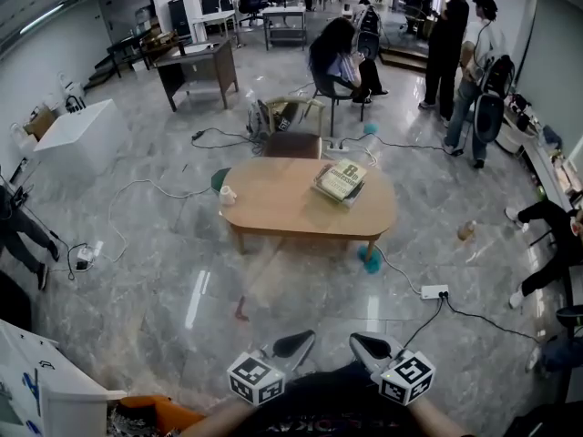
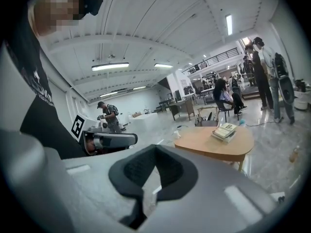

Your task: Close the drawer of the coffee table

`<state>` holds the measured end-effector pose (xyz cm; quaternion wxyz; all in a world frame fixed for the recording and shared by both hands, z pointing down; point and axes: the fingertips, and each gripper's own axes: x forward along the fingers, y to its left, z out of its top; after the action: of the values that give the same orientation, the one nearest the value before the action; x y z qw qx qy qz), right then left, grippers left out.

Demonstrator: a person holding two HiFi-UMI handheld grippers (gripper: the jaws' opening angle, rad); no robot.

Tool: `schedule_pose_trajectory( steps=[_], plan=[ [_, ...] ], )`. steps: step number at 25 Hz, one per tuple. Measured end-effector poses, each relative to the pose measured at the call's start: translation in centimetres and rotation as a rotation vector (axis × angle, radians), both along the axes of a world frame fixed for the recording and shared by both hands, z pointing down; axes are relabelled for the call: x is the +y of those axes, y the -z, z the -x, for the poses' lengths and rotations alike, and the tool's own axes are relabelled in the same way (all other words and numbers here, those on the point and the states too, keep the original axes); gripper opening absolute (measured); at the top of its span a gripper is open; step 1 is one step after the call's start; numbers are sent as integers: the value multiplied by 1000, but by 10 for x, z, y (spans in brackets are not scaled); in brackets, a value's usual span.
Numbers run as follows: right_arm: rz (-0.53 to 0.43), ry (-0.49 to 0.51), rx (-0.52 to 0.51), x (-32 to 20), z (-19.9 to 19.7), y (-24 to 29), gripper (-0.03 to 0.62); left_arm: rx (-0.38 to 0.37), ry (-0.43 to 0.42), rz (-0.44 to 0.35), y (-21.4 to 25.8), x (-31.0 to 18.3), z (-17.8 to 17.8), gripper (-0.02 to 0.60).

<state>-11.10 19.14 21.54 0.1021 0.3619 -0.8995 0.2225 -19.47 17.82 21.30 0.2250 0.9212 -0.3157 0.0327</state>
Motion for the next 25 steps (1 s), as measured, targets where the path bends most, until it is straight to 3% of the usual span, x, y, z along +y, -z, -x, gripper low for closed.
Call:
schedule_pose_trajectory(
  steps=[17,25],
  plan=[
    [-13,7,-25,-4,-8,-1,2,0,-7,11,-5,-3,-14,5],
    [-6,35,19,-6,-6,-7,2,5,-3,20,-8,-6,-13,5]
  ],
)
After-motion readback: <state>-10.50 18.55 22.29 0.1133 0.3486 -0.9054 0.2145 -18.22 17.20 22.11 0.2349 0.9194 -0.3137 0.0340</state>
